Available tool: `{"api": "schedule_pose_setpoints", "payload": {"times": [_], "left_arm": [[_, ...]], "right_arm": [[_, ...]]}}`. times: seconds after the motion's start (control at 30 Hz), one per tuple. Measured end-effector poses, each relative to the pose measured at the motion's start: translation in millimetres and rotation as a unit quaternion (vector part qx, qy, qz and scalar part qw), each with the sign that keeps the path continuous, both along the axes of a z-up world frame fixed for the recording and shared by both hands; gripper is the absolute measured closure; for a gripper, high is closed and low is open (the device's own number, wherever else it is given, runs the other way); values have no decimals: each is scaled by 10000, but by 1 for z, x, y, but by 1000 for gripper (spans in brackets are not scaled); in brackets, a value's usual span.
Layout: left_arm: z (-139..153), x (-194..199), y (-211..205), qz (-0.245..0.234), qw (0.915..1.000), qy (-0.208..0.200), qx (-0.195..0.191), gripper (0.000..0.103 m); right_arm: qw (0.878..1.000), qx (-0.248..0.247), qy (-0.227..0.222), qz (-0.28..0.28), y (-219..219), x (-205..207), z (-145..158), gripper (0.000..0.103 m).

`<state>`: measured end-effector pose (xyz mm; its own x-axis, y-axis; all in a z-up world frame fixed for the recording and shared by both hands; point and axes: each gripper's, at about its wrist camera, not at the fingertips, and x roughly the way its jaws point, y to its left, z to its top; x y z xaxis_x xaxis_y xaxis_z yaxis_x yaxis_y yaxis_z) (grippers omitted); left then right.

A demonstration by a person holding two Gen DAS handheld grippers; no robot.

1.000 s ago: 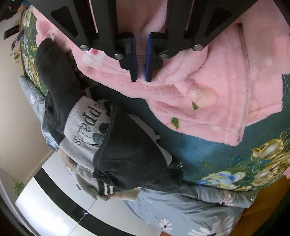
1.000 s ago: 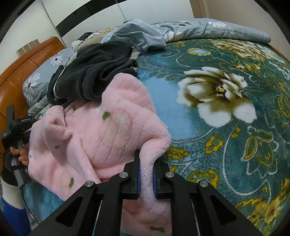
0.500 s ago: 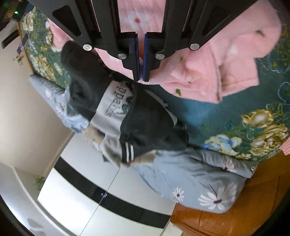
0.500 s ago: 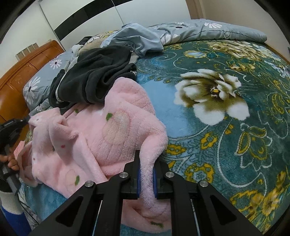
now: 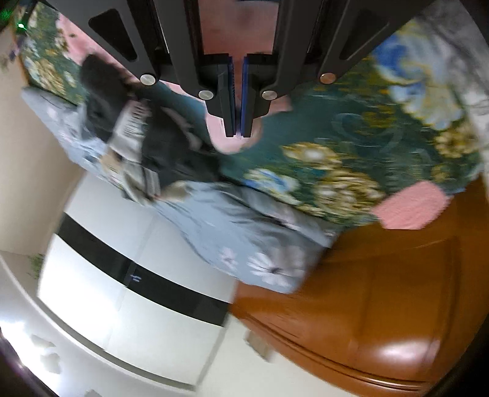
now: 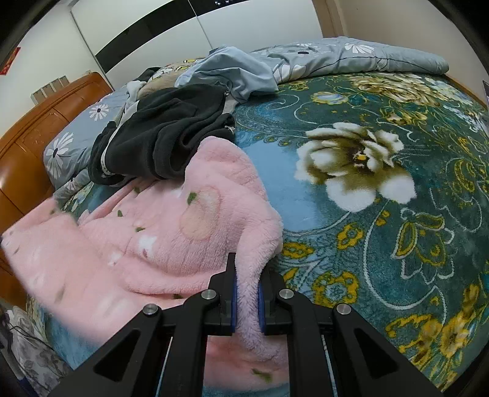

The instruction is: Fold clothes

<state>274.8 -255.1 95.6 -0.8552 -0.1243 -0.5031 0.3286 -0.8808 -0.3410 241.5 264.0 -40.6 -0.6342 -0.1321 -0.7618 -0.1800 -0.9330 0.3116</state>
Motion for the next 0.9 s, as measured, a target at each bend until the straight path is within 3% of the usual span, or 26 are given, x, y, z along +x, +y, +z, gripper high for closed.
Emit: {"api": "schedule_pose_setpoints", "payload": {"times": [0.2, 0.33, 0.43, 0.53, 0.57, 0.6, 0.67, 0.73, 0.8, 0.9], "left_arm": [[-49, 20, -54, 813, 9931, -635, 555, 100], [-78, 10, -56, 824, 9871, -1024, 914, 99], [-79, -3, -52, 744, 9876, -1104, 835, 98], [-71, -22, -52, 736, 9888, -1118, 653, 85], [-66, -32, -52, 682, 9899, -1096, 594, 72], [-61, -46, -49, 559, 9914, -1039, 574, 62], [-53, -76, -36, 171, 9939, -904, 606, 57], [-49, -122, -8, -520, 9919, -855, 780, 48], [-51, -170, 22, -1215, 9833, -871, 1034, 41], [-68, -233, 66, -1811, 9658, -1113, 1487, 41]], "right_arm": [[10000, -23, -87, 31, -2, -3, -6, 93], [9999, -44, -123, -16, 1, -4, -6, 92], [9999, -13, -102, -60, 7, -3, -1, 83], [9994, 266, -13, -199, 15, -4, 10, 73], [9992, 331, -4, -206, 17, -9, 13, 71], [9991, 384, -5, -196, 17, -16, 16, 70], [9986, 489, -7, -176, 17, -31, 22, 70], [9984, 549, 11, -101, 13, -47, 28, 70], [9986, 512, 87, 92, -1, -70, 33, 69], [9985, 469, 168, 232, -21, -97, 37, 68]]}}
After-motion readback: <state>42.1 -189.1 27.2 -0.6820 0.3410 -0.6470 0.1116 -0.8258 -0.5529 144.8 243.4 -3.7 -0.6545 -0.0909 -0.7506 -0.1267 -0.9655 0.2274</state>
